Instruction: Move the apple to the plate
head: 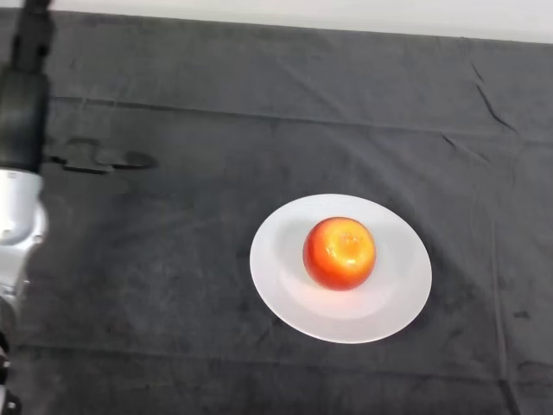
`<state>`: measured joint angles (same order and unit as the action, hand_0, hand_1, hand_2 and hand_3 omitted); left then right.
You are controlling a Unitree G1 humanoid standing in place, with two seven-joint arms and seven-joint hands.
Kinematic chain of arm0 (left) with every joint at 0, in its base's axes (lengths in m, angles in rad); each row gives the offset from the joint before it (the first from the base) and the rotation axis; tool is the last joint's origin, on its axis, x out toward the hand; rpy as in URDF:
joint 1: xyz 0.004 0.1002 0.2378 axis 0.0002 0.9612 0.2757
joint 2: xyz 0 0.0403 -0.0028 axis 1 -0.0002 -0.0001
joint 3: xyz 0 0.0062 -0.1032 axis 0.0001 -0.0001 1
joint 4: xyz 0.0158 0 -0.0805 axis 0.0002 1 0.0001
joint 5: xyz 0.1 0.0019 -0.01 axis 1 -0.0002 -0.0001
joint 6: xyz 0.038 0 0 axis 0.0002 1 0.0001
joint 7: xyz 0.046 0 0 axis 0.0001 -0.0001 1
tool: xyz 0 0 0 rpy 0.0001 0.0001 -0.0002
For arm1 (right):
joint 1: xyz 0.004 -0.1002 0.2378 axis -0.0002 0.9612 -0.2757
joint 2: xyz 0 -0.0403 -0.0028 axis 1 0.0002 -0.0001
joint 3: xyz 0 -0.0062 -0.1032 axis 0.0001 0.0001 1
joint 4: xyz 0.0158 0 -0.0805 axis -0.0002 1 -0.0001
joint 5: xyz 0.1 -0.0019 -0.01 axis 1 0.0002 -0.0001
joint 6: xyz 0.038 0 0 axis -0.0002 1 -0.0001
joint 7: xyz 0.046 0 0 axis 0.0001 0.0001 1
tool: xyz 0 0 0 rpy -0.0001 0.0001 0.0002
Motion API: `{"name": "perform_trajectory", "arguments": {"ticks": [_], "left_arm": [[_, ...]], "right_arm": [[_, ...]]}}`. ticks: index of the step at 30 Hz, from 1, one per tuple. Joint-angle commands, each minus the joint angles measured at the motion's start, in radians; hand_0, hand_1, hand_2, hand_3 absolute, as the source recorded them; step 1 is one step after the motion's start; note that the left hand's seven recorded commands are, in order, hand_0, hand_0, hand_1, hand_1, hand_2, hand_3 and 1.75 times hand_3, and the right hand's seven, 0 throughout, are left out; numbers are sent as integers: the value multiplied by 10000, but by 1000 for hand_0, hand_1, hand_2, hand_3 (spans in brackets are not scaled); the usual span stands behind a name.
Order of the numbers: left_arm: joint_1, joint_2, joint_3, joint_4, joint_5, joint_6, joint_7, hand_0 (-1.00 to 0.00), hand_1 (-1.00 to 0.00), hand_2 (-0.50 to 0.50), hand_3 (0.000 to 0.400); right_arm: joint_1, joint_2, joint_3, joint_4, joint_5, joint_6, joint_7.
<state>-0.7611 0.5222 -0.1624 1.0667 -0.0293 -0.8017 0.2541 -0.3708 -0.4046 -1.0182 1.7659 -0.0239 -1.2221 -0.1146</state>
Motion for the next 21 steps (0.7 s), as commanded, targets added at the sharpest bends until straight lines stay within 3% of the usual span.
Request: {"name": "perform_trajectory", "arguments": {"ticks": [1, 12, 13, 14, 15, 17, 21], "left_arm": [[289, 366, 316, 328, -248, -194, -18, 0, 0, 0, 0], [686, 1037, 1317, 543, -658, -478, 41, 0, 0, 0, 0], [713, 1092, 1396, 564, -701, -498, 30, 0, 0, 0, 0], [751, 1175, 1521, 603, -768, -527, 20, 0, 0, 0, 0], [782, 1244, 1629, 641, -825, -550, 17, 0, 0, 0, 0], [821, 1351, 1820, 715, -916, -578, 39, 0, 0, 0, 0], [861, 1520, 2184, 872, -1055, -607, 170, 0, 0, 0, 0]], "right_arm": [[1167, 1723, -203, 982, 51, 564, -101], [1172, 1721, -233, 988, 11, 547, -112], [1158, 1670, -247, 1004, 16, 579, -88], [1137, 1573, -267, 985, 42, 680, -31], [1130, 1527, -271, 959, 62, 733, -1], [1132, 1503, -261, 917, 92, 761, 22], [1143, 1519, -226, 852, 141, 730, 32]]}}
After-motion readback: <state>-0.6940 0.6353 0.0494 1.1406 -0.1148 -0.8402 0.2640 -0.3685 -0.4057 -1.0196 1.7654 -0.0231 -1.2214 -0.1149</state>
